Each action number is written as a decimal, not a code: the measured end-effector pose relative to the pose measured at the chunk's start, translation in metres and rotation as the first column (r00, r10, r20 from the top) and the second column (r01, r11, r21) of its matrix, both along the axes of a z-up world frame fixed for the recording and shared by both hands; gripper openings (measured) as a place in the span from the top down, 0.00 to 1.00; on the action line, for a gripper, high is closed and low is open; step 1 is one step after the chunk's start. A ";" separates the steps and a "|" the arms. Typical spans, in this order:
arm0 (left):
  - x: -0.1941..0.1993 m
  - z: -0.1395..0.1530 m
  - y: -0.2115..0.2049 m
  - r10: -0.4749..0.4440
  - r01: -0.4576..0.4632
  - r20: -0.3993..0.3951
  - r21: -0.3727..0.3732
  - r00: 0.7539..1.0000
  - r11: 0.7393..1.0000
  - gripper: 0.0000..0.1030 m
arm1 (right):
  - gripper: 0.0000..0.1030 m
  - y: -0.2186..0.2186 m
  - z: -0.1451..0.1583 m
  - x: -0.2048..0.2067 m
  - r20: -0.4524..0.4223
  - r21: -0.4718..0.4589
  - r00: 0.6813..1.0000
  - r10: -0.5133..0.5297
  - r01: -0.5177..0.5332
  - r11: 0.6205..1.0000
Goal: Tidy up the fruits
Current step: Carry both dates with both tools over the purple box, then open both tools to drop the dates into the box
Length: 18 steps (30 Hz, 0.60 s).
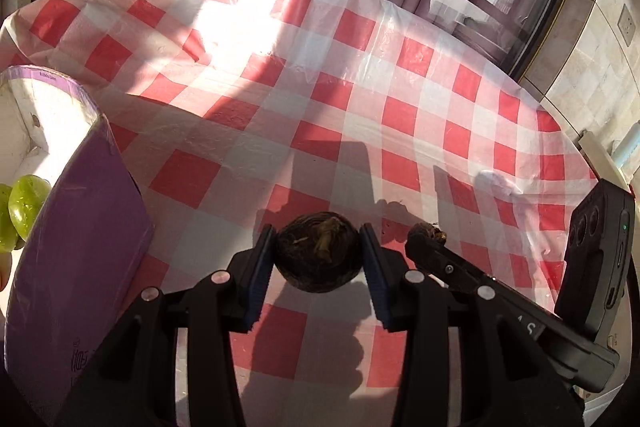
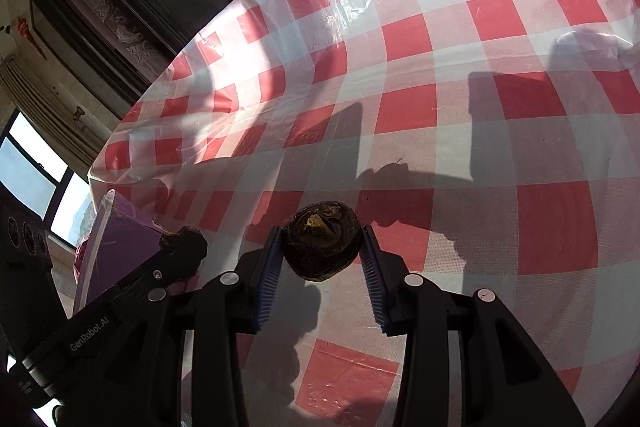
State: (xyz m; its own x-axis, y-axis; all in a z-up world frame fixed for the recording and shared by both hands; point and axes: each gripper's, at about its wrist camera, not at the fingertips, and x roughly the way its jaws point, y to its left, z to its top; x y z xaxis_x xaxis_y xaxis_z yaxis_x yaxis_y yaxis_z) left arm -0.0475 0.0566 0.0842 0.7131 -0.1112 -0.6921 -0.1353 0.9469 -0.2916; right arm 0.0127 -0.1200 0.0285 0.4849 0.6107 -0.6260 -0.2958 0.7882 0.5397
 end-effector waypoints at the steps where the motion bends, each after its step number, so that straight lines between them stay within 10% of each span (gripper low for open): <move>1: -0.007 0.010 0.004 0.000 0.000 0.023 -0.004 1.000 1.000 0.59 | 0.62 0.007 0.010 -0.005 0.020 0.000 1.000 0.017 -0.017 1.000; 11: -0.076 0.081 0.094 0.098 -0.097 0.131 -0.012 0.987 0.995 0.59 | 0.62 0.105 0.084 -0.060 0.189 -0.020 0.956 0.223 -0.224 0.974; 18: -0.110 0.106 0.174 0.176 -0.196 0.166 0.110 0.970 0.974 0.58 | 0.62 0.171 0.115 -0.095 0.257 -0.033 0.897 0.360 -0.364 0.931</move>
State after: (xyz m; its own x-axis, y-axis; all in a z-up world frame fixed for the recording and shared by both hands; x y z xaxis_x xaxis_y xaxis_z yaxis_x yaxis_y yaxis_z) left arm -0.1576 0.2305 0.1902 0.8121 0.1138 -0.5724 -0.2753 0.9395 -0.2039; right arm -0.0821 0.0510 0.1432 0.3698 0.7831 -0.5000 -0.6881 0.5925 0.4190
